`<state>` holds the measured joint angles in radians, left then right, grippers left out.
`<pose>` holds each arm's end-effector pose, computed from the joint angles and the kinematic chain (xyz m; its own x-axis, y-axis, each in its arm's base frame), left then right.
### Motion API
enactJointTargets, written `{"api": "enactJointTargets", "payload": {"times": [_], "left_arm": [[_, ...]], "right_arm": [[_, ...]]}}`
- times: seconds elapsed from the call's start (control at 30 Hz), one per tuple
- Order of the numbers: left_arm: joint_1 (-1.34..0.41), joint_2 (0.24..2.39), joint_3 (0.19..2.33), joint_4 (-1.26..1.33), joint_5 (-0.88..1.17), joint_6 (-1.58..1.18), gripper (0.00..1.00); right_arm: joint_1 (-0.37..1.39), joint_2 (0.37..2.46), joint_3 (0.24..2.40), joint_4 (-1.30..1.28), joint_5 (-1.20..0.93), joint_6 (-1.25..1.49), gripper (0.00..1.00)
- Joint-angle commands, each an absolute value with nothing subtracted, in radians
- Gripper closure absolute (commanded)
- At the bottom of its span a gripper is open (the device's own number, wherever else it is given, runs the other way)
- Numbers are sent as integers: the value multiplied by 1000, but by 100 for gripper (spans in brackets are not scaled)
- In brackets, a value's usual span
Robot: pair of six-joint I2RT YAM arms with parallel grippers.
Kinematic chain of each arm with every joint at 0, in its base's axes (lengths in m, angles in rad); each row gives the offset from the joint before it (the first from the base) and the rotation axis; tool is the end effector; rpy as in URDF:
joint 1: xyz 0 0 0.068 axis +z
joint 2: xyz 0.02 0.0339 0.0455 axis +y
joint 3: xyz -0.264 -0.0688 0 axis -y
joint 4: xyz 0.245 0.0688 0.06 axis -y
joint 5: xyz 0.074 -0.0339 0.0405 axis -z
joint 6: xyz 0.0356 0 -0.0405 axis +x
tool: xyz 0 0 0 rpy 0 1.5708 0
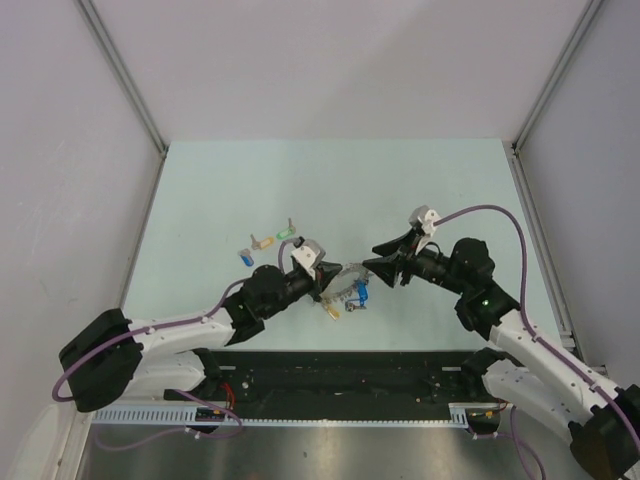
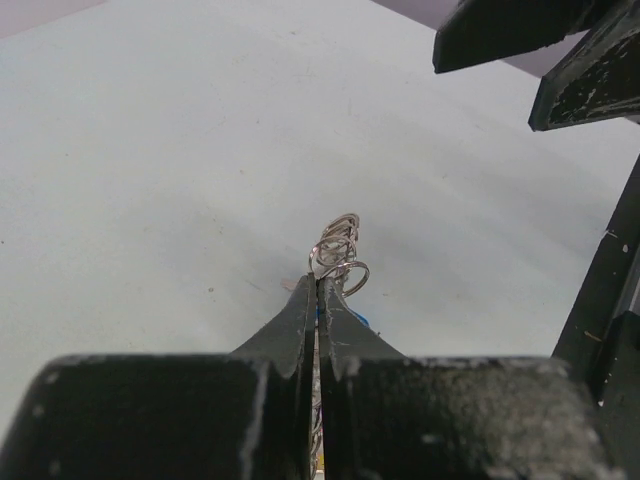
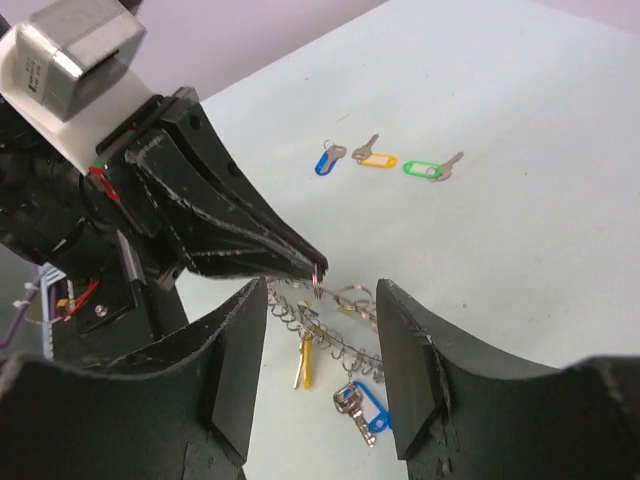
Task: Put the keys on the keyring
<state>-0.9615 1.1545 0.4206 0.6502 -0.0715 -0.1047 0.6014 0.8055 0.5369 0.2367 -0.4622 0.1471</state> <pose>0.1420 -0.1990 0.2263 -0.1288 0.0024 -0.9917 0.7680 0.6329 -0.0982 0.1519 0.1235 0.2933 -0.1541 0.0534 -0.9866 -0.8606 0.4833 0.1606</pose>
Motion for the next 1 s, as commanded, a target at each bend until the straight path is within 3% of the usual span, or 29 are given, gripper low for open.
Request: {"api": "enactJointTargets", "payload": {"times": [0.0,0.27,0.7,0.97], "left_arm": [[-902,1117,410,824,109,-63,100],[-888,1129,451,788,253,-41,100],[-888,1132,466,752,259,-31,100],[-888,1118,471,730,253,-23,100]], "right_arm": [[505,847,551,247,-737,207,47],[502,986,551,406,-890,238,60],[512,1103,563,417,-911,210,64],[535,1147,564,451,-911,216,73]]}}
